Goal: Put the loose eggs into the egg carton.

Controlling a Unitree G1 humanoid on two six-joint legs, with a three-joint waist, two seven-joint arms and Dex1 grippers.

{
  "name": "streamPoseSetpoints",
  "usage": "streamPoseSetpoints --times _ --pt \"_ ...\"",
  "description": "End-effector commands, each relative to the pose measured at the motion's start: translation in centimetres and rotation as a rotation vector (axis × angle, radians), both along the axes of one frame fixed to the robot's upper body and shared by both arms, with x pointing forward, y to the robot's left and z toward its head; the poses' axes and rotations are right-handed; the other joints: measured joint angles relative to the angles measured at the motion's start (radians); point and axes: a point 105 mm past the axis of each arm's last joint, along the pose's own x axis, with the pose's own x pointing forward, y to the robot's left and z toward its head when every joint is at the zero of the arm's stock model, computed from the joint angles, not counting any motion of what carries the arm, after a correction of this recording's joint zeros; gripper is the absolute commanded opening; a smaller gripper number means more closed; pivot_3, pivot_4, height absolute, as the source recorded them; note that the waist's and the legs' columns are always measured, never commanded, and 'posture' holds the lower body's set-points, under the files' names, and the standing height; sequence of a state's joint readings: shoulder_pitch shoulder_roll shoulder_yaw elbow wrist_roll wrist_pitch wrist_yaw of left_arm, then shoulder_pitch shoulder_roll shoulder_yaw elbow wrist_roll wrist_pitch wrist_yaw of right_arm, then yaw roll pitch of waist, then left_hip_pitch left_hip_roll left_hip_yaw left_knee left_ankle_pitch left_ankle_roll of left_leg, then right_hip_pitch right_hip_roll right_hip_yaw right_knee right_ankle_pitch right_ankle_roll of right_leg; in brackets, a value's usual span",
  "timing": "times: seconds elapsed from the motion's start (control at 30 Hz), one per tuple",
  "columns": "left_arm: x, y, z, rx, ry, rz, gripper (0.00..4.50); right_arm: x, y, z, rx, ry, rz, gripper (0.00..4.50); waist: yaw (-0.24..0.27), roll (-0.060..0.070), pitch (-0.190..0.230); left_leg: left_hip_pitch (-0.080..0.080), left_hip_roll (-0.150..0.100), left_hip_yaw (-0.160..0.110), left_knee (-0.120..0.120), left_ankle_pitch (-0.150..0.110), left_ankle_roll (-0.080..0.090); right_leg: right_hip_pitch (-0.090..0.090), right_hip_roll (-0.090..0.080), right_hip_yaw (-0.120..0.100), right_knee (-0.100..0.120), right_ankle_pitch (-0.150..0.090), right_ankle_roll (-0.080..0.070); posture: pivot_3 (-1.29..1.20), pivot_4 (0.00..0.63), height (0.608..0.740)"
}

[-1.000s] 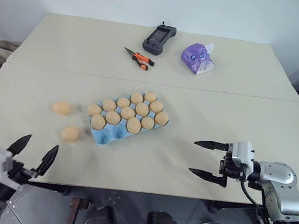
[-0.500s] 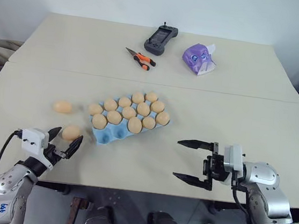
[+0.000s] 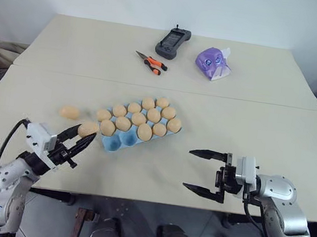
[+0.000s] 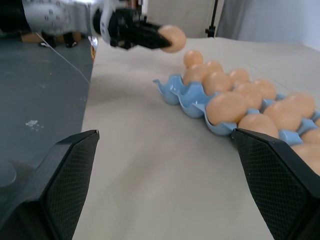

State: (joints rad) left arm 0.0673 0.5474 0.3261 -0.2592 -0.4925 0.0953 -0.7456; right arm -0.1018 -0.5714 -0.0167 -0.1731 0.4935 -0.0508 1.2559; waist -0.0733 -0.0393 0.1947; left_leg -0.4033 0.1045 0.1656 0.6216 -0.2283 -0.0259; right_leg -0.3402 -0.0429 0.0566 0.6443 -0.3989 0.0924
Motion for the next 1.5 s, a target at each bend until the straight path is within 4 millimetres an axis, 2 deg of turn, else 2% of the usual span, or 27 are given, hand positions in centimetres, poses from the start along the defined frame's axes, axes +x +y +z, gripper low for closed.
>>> streamPoseSetpoints --times 0.03,0.1,0.23,0.37,0.47,0.63,0.67,0.7,0.83,0.97,1.03,1.13,1.27,1.37,1.5 --pt "1.2 -2.9 0.0 0.063 0.013 -0.161 1.65 0.4 -1.2 0.4 -0.009 -0.046 -0.064 4.50 0.009 0.000 0.000 0.000 0.000 0.000 0.000 0.001 0.001 0.000 0.000 0.000 0.000 0.000 0.000 0.00 0.150 0.740" --pt "2.4 -4.0 0.0 0.090 0.017 -0.206 1.65 0.5 -1.3 0.5 -0.003 -0.054 -0.087 4.50 0.017 0.000 0.000 0.000 -0.002 0.000 0.001 0.001 0.002 0.000 0.001 0.000 0.001 0.000 0.000 0.00 0.150 0.740" --pt "4.2 -4.8 -0.7 0.150 0.033 -0.250 1.65 0.2 -1.3 0.5 0.008 -0.066 -0.121 4.50 0.020 0.000 0.000 0.000 -0.002 0.002 0.001 0.001 0.003 -0.001 0.001 -0.001 0.001 0.001 0.002 0.00 0.150 0.740" --pt "5.5 -5.3 -0.7 0.135 0.051 -0.272 1.65 -0.2 -1.4 0.9 0.027 -0.077 -0.163 4.50 0.018 0.000 0.000 -0.001 -0.001 0.004 0.001 0.001 0.003 -0.004 0.002 -0.001 0.002 0.001 0.002 0.00 0.150 0.740" --pt "5.4 -5.8 -0.5 0.125 0.042 -0.328 2.43 -0.4 -1.5 0.9 0.030 -0.084 -0.189 4.50 0.019 0.000 0.000 -0.001 0.001 0.007 0.002 0.001 0.003 -0.005 0.003 -0.001 0.003 0.001 0.003 0.00 0.150 0.740" --pt "5.0 -5.9 -0.1 0.130 0.021 -0.359 4.08 -0.4 -1.3 0.7 0.036 -0.085 -0.208 4.50 0.018 0.000 0.000 -0.001 0.000 0.006 0.007 0.001 0.004 -0.005 0.004 0.000 0.009 0.001 0.003 0.00 0.150 0.740" --pt "4.9 -5.5 0.1 0.136 0.014 -0.342 4.38 -0.3 -1.3 0.6 0.039 -0.084 -0.207 4.50 0.018 0.000 0.000 0.000 0.000 0.006 0.007 0.001 0.004 -0.005 0.004 0.000 0.009 0.001 0.004 0.00 0.150 0.740" --pt "4.8 -4.9 0.2 0.142 0.008 -0.314 4.44 -0.2 -1.2 0.6 0.040 -0.084 -0.205 4.50 0.018 0.000 0.000 0.000 0.000 0.006 0.007 0.001 0.004 -0.005 0.002 0.000 0.009 0.001 0.005 0.00 0.150 0.740" --pt "3.9 -1.8 1.4 0.116 -0.039 -0.195 4.44 0.2 -1.0 0.6 0.048 -0.085 -0.184 4.50 0.013 0.000 0.000 0.001 0.001 0.006 0.007 0.001 0.005 -0.004 0.000 0.000 0.009 0.002 0.005 0.00 0.150 0.740" --pt "2.5 3.3 2.4 0.014 -0.078 0.059 4.44 0.9 -0.7 0.8 0.058 -0.087 -0.140 4.50 0.014 0.000 0.000 0.000 0.004 0.006 0.006 0.001 0.005 -0.004 0.000 0.000 0.009 0.002 0.005 0.00 0.150 0.740" --pt "1.6 5.0 2.3 0.008 -0.088 0.149 4.44 1.1 -0.7 0.9 0.061 -0.086 -0.123 4.50 0.015 0.000 0.000 0.000 0.005 0.006 0.006 -0.001 0.007 -0.005 -0.001 0.000 0.008 0.002 0.005 0.00 0.150 0.740" --pt "-0.8 9.2 0.8 -0.026 -0.083 0.391 4.44 1.5 -0.5 1.0 0.070 -0.078 -0.082 4.50 0.016 0.000 0.000 0.000 0.005 0.006 0.006 -0.001 0.007 -0.004 -0.001 0.000 0.007 0.002 0.005 0.00 0.150 0.740" --pt "-4.8 12.9 -2.1 -0.073 -0.009 0.634 4.44 2.0 -0.6 1.0 0.092 -0.090 -0.042 4.50 0.014 -0.001 0.000 0.000 0.005 0.006 0.006 -0.004 0.010 -0.002 -0.002 0.000 0.003 0.002 0.005 0.00 0.150 0.740" --pt "-6.6 14.0 -3.6 -0.136 0.032 0.732 4.44 2.2 -0.3 1.1 0.108 -0.097 -0.009 4.50 0.014 -0.001 0.000 0.000 0.004 0.006 0.006 -0.007 0.007 -0.002 -0.003 0.000 0.002 0.002 0.005 0.00 0.150 0.740" --pt "-6.3 12.9 -3.8 -0.177 0.032 0.733 4.44 1.9 0.1 0.8 0.126 -0.086 0.029 4.50 0.022 -0.001 -0.001 0.000 0.004 0.001 0.006 -0.008 0.006 0.001 -0.004 0.000 0.001 0.002 0.004 0.00 0.150 0.740"
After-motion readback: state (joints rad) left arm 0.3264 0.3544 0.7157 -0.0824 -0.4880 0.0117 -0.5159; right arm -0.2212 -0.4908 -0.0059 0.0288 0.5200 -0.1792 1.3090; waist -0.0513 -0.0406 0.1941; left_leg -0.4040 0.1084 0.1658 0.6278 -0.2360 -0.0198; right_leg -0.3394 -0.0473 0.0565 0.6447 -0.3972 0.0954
